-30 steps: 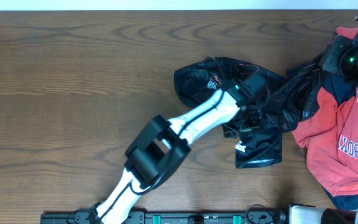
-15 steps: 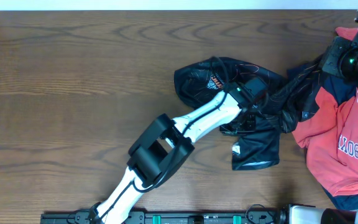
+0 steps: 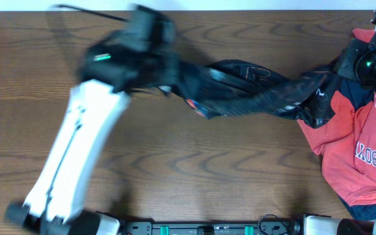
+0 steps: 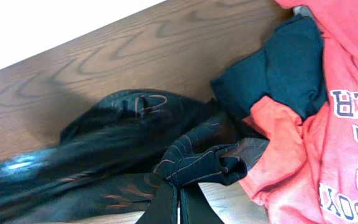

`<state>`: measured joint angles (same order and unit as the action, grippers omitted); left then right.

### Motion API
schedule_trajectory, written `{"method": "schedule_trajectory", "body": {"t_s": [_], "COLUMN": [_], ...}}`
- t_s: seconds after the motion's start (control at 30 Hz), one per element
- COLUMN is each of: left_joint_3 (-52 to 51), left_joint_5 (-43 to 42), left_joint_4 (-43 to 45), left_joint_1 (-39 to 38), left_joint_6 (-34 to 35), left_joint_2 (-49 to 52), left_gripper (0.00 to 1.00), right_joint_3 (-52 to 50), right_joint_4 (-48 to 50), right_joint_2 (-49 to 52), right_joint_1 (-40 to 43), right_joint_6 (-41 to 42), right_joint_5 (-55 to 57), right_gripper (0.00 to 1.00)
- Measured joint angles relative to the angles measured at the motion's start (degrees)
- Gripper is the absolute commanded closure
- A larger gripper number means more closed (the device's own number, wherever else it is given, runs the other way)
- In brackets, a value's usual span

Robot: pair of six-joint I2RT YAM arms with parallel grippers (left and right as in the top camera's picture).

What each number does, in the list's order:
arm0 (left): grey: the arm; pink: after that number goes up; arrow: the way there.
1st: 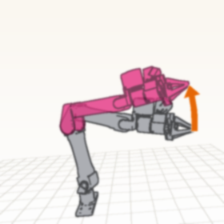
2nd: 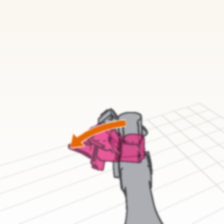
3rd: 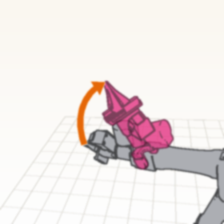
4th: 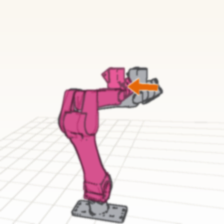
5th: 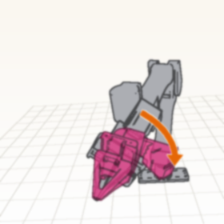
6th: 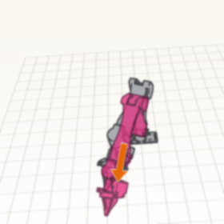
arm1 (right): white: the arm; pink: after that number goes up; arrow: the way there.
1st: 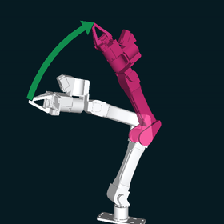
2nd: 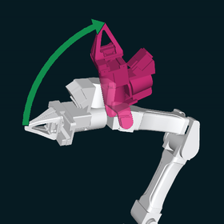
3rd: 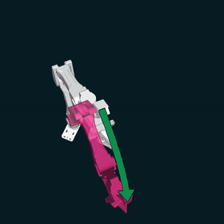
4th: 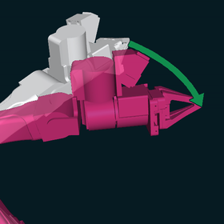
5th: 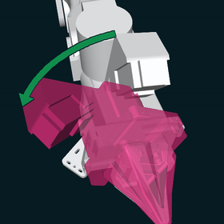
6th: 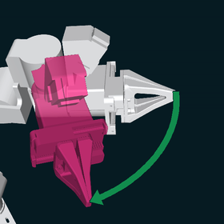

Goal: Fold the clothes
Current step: 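Lift the jersey with both grippers, stretch it wide and lay it flat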

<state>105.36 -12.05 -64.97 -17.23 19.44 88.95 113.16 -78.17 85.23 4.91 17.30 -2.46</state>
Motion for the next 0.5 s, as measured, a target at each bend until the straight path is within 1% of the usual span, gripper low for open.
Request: {"method": "schedule_trajectory", "body": {"t_s": [0.13,0.23,0.33,0.5], "left_joint_3": [1.11,4.07,7.82,13.22], "left_joint_5": [0.00,-1.05,-1.44,-1.57], "left_joint_4": [-0.28,0.09,1.16,3.72], "left_joint_1": [9.75,16.52,20.98,23.56], "left_joint_6": [-1.40,-2.34,-2.89,-3.04], "left_joint_2": [-8.55,-14.23,-18.51,-23.82], "left_gripper": [0.94,0.94,0.94,0.94], "right_joint_3": [0.15,1.25,4.07,9.57], "right_joint_4": [1.27,1.73,2.62,3.96], "right_joint_2": [-0.13,-0.92,-3.02,-8.26], "right_joint_1": [0.00,0.00,0.00,0.00], "right_joint_6": [0.00,0.02,0.04,0.04], "right_joint_5": [-2.01,-2.95,-3.39,-3.32], "right_gripper": [0.99,0.99,0.99,0.99]}}
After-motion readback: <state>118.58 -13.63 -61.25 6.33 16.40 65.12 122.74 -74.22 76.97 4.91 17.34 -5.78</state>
